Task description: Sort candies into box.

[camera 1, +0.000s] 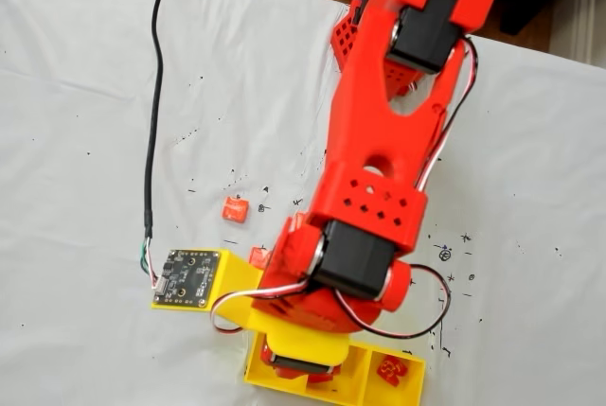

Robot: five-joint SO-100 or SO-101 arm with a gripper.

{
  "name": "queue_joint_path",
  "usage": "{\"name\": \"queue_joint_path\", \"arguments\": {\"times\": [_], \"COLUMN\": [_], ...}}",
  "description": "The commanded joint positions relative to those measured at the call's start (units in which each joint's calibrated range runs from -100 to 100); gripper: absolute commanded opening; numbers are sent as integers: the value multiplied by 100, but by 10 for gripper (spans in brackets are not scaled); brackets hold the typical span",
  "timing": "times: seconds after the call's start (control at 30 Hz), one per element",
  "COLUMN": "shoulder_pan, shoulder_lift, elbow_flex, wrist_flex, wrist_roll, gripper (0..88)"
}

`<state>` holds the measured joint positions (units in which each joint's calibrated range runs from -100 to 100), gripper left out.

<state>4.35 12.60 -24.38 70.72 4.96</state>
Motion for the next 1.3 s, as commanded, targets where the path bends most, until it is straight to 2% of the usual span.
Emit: {"name": "queue_joint_path", "arguments": {"times": [0.0,0.67,0.73,0.83,0.93,1.07,1.27], "shoulder_pan": [0,-9,-18,-27,-36,-36,-45], "shoulder_lift": [-115,207,216,224,224,190,21], "elbow_flex": [-671,-972,-972,-953,-953,-935,-826], "wrist_flex": [-101,-191,-175,-150,-142,-126,-126], "wrist_roll": [5,-44,-59,-59,-44,-44,-39], "gripper": [2,6,53,212,318,396,381]}}
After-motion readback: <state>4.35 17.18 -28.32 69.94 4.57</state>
